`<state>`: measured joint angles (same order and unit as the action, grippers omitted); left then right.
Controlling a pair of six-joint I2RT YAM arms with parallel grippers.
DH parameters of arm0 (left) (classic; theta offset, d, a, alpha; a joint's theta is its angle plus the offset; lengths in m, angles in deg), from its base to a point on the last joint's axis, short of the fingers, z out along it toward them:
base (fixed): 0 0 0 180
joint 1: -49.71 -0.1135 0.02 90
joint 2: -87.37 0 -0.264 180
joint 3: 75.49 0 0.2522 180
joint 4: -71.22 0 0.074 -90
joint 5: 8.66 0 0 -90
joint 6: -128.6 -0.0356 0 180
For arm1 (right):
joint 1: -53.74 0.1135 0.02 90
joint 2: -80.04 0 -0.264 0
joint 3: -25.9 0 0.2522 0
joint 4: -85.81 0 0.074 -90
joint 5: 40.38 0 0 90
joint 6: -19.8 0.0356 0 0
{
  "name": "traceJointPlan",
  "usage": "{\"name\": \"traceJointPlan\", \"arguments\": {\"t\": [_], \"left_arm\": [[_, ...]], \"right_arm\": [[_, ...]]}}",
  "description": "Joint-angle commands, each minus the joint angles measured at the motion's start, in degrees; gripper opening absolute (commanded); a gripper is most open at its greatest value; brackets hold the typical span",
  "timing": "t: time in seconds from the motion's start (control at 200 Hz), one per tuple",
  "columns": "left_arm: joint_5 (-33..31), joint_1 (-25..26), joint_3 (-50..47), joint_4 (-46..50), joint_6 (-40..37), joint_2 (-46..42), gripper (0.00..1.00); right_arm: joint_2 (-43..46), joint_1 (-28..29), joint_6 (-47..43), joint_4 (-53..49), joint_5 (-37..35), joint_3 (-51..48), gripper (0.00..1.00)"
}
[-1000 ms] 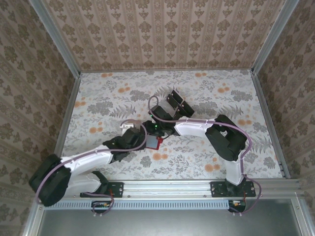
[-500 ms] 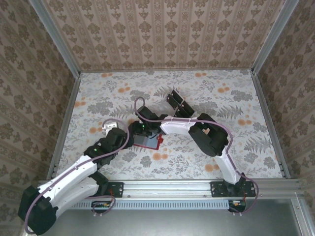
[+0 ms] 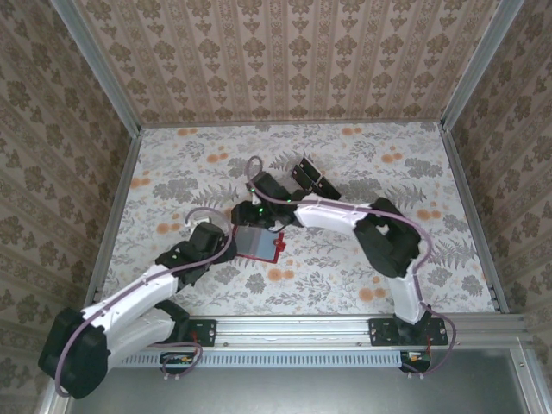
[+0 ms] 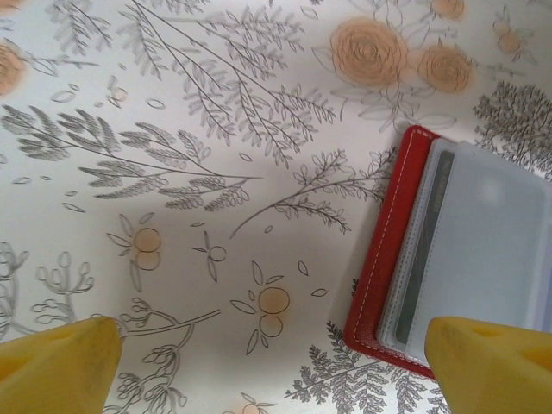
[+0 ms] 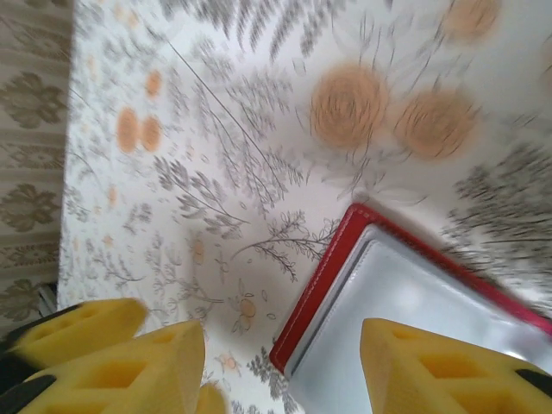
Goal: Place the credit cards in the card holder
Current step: Flip over the card slot in the card holder, then pick up the credit card from the storage box.
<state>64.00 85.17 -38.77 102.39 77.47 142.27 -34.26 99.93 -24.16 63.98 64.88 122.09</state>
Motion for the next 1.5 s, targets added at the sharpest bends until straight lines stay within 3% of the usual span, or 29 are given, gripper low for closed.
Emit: {"name": "traceJointPlan", "arguments": {"t": [0.0,0.3,0.725,1.17,1.495], "left_arm": [[3.5,-0.8,3.0,-4.7,-3.3,4.4,1.0],[3.9,-2.0,8.5,-6.5,-5.8,16.3,1.0],[1.0,-2.5,8.7,-4.3,-3.9,21.2,1.0],[1.1,-2.6,8.3,-4.8,-4.2,22.0,1.0],[1.3,-2.7,7.9,-5.0,-4.0,22.0,1.0]], "right_arm": [[8.4,-3.1,-7.0,-8.1,-3.6,-1.4,0.53],[14.6,-8.5,-23.5,-26.9,-20.4,-3.6,0.52],[10.9,-9.4,-31.0,-32.0,-34.5,-3.0,0.5],[7.7,-10.9,-31.9,-30.6,-32.2,-3.2,0.48],[7.9,-11.5,-31.8,-29.7,-27.7,-3.4,0.35]]}}
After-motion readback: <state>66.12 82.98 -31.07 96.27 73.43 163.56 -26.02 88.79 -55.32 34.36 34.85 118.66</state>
